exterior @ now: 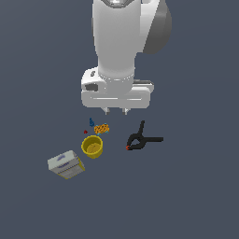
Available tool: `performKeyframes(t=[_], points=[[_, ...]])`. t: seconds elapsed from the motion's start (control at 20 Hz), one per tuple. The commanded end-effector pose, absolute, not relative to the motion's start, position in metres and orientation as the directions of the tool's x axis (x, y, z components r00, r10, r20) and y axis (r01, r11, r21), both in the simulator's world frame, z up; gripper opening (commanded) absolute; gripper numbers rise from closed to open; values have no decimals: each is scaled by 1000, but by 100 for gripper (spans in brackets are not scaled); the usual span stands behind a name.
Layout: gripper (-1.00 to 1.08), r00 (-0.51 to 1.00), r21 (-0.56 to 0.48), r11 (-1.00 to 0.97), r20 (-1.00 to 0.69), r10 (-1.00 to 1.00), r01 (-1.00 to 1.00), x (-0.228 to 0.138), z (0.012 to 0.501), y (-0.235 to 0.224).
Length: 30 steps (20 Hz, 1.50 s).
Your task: Pick up a designated object from a clutter of objects.
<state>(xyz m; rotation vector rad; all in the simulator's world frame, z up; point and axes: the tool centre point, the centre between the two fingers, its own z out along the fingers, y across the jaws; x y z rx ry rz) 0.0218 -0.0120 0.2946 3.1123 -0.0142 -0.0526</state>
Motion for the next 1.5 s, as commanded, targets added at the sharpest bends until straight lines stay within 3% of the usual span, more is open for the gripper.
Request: performKeyframes(t=[0.0,0.85,1.45], points=[[28,998,47,-999,-64,-2,1,26,279,-17],[28,943,191,-974,-328,55,123,42,135,-65],[28,918,221,-962,-392,65,162,40,99,-78]])
